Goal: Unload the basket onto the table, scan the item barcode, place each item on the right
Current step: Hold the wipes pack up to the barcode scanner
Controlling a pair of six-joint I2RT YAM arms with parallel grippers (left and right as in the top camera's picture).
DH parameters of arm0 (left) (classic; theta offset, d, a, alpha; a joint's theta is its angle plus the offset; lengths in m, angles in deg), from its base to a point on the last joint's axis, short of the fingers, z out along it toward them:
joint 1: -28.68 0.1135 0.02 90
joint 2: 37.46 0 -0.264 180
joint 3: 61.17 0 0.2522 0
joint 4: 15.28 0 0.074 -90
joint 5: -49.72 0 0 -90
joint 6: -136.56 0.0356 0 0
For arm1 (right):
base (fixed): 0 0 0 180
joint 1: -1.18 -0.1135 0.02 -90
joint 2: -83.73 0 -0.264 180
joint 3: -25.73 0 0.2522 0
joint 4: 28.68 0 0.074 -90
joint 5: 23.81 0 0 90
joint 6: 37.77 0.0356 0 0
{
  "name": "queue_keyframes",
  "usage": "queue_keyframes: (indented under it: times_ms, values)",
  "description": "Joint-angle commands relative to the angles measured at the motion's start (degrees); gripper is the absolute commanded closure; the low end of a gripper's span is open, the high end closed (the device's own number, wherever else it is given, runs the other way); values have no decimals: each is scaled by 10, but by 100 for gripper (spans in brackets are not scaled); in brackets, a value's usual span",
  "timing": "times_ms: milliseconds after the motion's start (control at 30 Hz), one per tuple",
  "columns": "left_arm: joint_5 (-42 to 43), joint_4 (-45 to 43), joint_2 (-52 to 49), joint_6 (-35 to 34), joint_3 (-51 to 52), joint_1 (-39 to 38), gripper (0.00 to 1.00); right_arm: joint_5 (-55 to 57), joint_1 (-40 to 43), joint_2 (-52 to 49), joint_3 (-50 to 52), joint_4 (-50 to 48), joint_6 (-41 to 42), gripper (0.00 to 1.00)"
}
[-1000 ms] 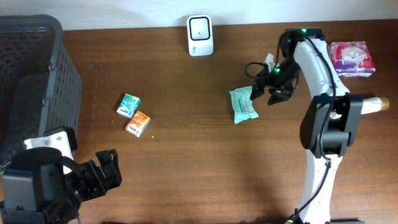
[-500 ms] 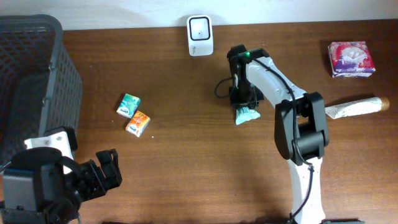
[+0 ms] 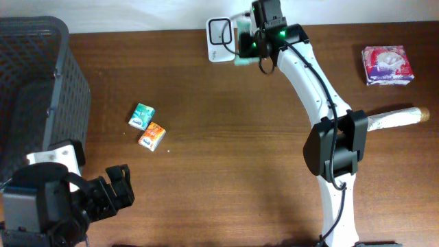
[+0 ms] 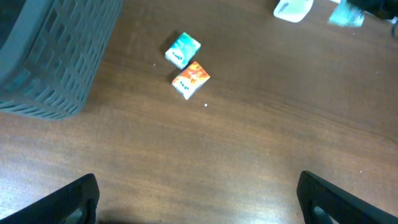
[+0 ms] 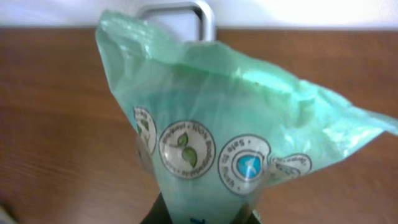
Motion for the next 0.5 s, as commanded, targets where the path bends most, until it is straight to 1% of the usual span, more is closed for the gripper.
queue_keyframes:
  times_ms: [0,100,200,333,467]
  values:
    - [-6,0,1,-3,-1,1,1,-46,-13,-1,5,-104,3,96]
    - [-6,0,1,-3,-1,1,1,-43,-24,-33,5,-188,28,96]
    - [-6,0,1,-3,-1,1,1,-44,-24,-64,5,-233,79,96]
    - [-6,-1,1,-3,-1,1,1,-44,-24,-83,5,-257,82,96]
    - [-6,0,1,-3,-1,1,1,-43,-24,-85,5,-252,93,96]
